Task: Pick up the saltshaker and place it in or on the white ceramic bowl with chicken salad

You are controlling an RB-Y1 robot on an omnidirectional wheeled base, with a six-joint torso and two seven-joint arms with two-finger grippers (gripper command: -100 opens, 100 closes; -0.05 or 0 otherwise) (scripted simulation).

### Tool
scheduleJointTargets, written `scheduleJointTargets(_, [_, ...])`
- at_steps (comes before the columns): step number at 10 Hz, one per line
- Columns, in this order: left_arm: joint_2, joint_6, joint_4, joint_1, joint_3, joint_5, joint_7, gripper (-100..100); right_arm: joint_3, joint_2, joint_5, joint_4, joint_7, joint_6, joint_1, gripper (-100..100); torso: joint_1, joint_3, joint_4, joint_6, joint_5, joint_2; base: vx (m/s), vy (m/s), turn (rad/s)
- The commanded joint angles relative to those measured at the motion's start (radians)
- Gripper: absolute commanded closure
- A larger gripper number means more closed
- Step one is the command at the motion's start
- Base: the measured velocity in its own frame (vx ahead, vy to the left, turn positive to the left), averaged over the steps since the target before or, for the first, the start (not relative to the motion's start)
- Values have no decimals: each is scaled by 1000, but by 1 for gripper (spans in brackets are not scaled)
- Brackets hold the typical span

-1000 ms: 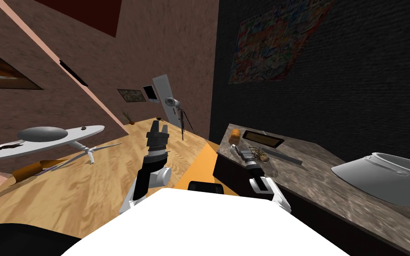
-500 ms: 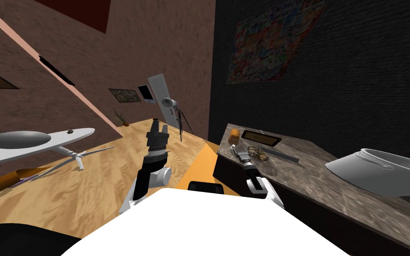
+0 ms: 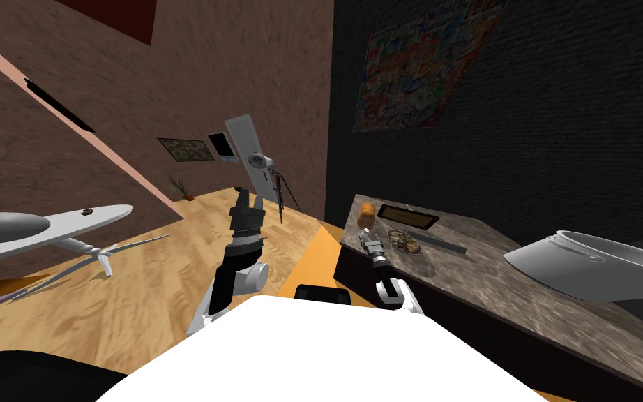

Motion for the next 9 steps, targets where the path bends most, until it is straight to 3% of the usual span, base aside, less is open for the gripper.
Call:
scheduleJointTargets(1, [0, 0, 0, 0, 0, 0, 0, 0, -2, 37, 10, 5, 13, 1, -1, -100, 0, 0, 0, 0, 0, 0, 46, -9, -20])
scheduleJointTargets(2, [0, 0, 0, 0, 0, 0, 0, 0, -1, 22, 7, 2, 7, 2, -1, -100, -1, 0, 0, 0, 0, 0, 18, -6, 0])
scheduleJointTargets(3, [0, 0, 0, 0, 0, 0, 0, 0, -1, 24, 8, 2, 8, 3, -1, 0, -2, 1, 0, 0, 0, 2, 0, 0, 0])
scheduleJointTargets(4, [0, 0, 0, 0, 0, 0, 0, 0, 4, 14, 9, -7, -5, 33, -17, -100, -1, 2, 1, 0, 0, 3, 76, 13, 42])
scheduleJointTargets(5, [0, 0, 0, 0, 0, 0, 0, 0, 0, 17, 8, 1, 2, 16, -13, -100, -1, 0, 0, 0, 0, 0, 49, 7, 13])
scheduleJointTargets(6, [0, 0, 0, 0, 0, 0, 0, 0, 1, 16, 8, 0, 0, 20, -15, 100, -1, 0, 0, 0, 0, 0, 6, 1, -2])
scheduleJointTargets(9, [0, 0, 0, 0, 0, 0, 0, 0, 1, 16, 8, 0, 0, 19, -15, 100, -1, 2, 0, 0, 0, 3, 0, 0, 0])
